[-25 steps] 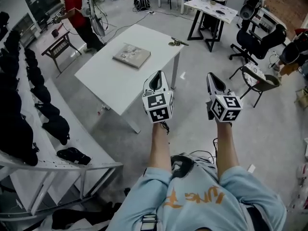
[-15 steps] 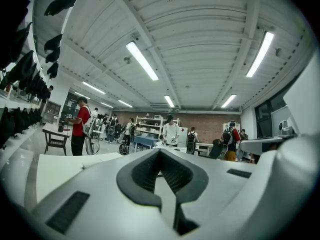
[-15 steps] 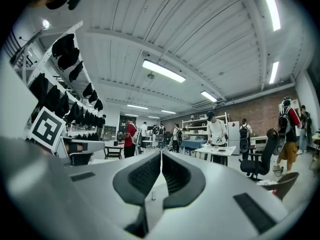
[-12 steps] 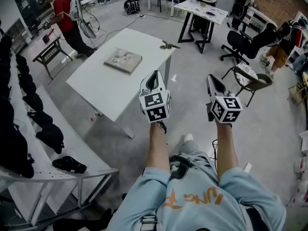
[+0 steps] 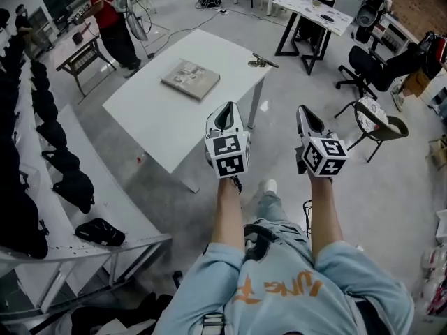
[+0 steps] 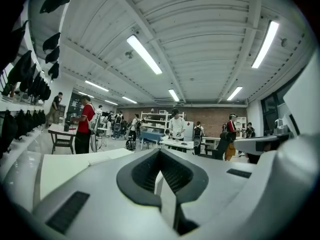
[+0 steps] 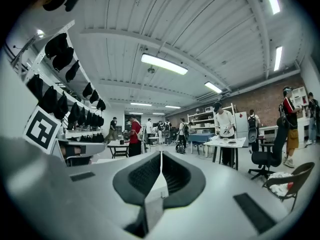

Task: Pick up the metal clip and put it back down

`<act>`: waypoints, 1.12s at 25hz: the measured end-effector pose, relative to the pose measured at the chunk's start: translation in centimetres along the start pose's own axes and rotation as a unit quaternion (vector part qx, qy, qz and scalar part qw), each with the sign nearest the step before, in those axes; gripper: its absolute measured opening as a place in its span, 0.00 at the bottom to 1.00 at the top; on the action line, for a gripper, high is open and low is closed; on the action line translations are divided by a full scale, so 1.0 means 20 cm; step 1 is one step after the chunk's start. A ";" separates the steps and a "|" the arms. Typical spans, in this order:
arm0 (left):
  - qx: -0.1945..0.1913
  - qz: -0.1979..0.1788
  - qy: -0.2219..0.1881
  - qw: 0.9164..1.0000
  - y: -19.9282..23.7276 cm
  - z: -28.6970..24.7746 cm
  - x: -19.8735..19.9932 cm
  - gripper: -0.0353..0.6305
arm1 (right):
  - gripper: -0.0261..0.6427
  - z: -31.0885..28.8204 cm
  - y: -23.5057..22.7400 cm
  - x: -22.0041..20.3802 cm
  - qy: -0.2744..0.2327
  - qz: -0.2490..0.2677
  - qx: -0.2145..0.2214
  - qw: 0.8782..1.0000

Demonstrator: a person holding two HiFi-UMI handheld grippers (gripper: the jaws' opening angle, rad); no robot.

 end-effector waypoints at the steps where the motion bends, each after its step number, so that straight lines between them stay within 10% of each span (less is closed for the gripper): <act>1: 0.008 0.003 0.005 1.000 0.03 -0.02 -0.02 0.07 | 0.08 -0.04 0.01 -0.03 0.006 -0.002 0.009 1.000; 28: 0.047 -0.003 0.128 0.991 -0.32 -0.93 -0.43 0.07 | 0.08 -0.59 -0.98 -0.41 0.082 -0.094 0.006 0.992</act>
Point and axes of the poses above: the fingertips, and each gripper's own axes: z backward along the fingers, y to its left, x out of its top, the point moved 2 cm from there along z, backward along the fingers, and after that the axes turned 15 degrees about x, right-handed, at the moved point
